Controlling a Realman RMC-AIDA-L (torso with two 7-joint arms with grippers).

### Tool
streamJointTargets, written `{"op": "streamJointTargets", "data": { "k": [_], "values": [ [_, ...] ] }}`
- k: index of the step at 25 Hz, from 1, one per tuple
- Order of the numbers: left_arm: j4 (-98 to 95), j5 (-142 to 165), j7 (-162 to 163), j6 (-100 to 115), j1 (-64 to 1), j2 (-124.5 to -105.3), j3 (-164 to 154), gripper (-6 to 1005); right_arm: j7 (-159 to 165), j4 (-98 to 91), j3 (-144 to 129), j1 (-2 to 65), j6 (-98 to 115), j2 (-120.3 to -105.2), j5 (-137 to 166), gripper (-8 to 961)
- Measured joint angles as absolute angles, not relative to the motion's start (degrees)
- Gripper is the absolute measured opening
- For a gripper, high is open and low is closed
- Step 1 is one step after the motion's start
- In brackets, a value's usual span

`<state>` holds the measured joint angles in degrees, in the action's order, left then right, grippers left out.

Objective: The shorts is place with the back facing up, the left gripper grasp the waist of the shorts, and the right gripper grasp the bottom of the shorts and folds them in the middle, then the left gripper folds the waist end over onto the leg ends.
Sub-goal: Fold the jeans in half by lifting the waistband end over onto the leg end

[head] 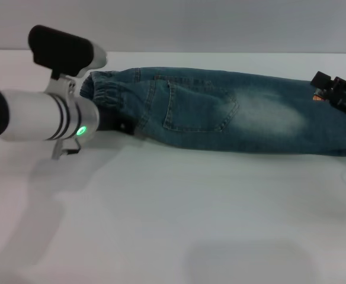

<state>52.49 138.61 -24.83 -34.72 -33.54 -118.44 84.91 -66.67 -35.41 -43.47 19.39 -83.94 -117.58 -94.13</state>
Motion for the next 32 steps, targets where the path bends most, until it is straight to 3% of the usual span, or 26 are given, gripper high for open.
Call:
{"op": "streamJointTargets", "data": {
  "k": [13,22,32],
  "values": [
    [50.86,132.61,-27.83,-29.09,-40.74,-118.27,84.2,0,-66.52,-34.65,-42.96,19.68,-83.62,-117.6,-93.46,551],
    [34.44,127.51,-33.02,-17.9,-51.14,-118.44,84.88,0,-65.82,-34.52,-42.96,19.08,-85.13,-117.76,-93.62,552],
    [35.05,127.44,-33.02,-15.73,-50.92,-118.41,84.9,0,-65.7,-34.27,-43.22,18.08,-87.86,-118.16,-93.81,551]
  ]
}}
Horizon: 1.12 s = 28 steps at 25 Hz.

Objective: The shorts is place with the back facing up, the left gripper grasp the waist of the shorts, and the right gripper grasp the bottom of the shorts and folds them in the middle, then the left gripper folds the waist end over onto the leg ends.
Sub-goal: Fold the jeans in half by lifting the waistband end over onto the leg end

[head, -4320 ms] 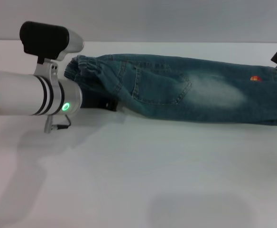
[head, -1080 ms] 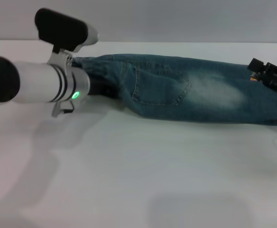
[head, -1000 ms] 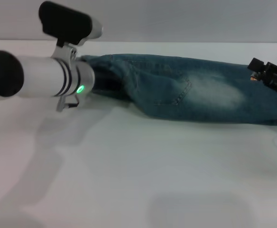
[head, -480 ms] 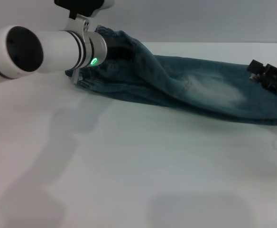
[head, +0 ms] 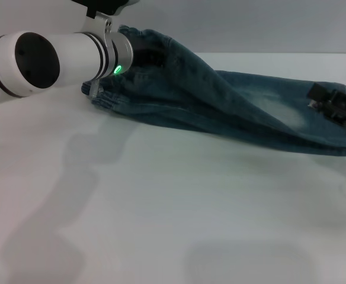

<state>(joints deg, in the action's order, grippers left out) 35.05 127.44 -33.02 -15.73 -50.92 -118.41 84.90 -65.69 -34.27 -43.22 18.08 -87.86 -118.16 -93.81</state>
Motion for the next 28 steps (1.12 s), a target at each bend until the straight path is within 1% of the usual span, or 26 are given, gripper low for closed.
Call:
{"op": "streamJointTargets", "data": {
  "k": [10,15,28],
  "values": [
    [36.3,127.45,-32.95,-14.79,-51.72,-118.34,84.95,0,-65.69,-33.4,-43.4,18.47,-89.97,-118.33,-93.84,552],
    [35.73,127.45,-32.79,-13.42,-54.04,-118.34,85.01,0,-66.0,-31.4,-43.82,19.26,-90.02,-118.3,-93.8,551],
    [36.55,126.79,-32.45,-13.81,-53.32,-118.48,84.64,0,-67.74,-29.02,-46.92,22.67,-82.02,-118.05,-91.27,551]
  ]
}}
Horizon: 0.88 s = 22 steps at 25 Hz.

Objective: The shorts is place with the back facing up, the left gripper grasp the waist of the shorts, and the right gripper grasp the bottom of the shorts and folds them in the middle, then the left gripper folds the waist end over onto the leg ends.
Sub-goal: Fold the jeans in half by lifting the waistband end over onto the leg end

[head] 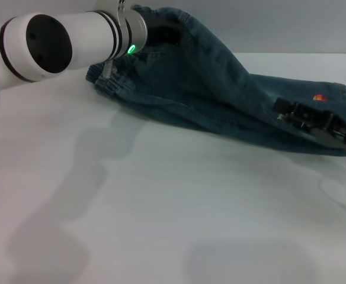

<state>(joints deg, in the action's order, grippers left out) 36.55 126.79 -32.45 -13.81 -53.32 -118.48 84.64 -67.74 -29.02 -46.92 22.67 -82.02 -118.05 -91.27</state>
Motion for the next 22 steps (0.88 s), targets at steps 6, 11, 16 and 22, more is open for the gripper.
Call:
{"op": "streamJointTargets", "data": {
  "k": [6,11,16,22],
  "values": [
    [36.57,126.6,-32.43,-14.18,-53.15,-118.48,84.63,0,-67.51,-26.22,-47.01,25.13,-74.71,-117.77,-87.5,521],
    [36.61,126.44,-32.42,-14.31,-53.06,-118.48,84.64,1,-67.8,-24.42,-47.02,26.35,-72.53,-117.52,-87.06,405],
    [37.85,126.32,-32.49,-14.33,-52.21,-118.43,84.57,1,-67.81,-22.98,-47.01,27.02,-69.18,-117.85,-86.75,371],
    [38.61,126.32,-32.79,-14.33,-51.45,-118.17,84.59,1,-67.96,-22.53,-47.01,27.76,-67.0,-117.8,-85.96,370]
  ]
}}
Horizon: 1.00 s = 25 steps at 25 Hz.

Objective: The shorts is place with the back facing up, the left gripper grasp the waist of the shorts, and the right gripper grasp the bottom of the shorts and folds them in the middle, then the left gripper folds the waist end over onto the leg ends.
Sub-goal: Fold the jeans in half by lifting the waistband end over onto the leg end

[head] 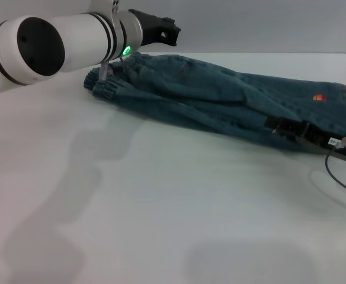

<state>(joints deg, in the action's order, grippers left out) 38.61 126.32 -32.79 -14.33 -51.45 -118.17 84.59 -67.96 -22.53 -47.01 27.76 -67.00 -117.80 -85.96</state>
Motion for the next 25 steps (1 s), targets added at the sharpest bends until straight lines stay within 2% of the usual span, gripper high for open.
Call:
{"op": "streamJointTargets", "data": {
  "k": [15,21,25],
  "values": [
    [37.72,130.77,-33.63,-19.96,-45.99,-117.55,100.04,1,-75.14,-25.26,-47.29,26.27,-71.06,-118.17,-84.43,371],
    [36.78,131.12,-33.66,-22.44,-45.1,-117.25,103.4,177,-75.14,-25.58,-47.28,25.86,-71.41,-118.17,-84.39,371],
    [35.81,131.14,-33.67,-23.35,-45.51,-117.47,103.12,348,-75.11,-25.63,-47.28,25.84,-71.84,-117.95,-84.37,371]
  ]
}}
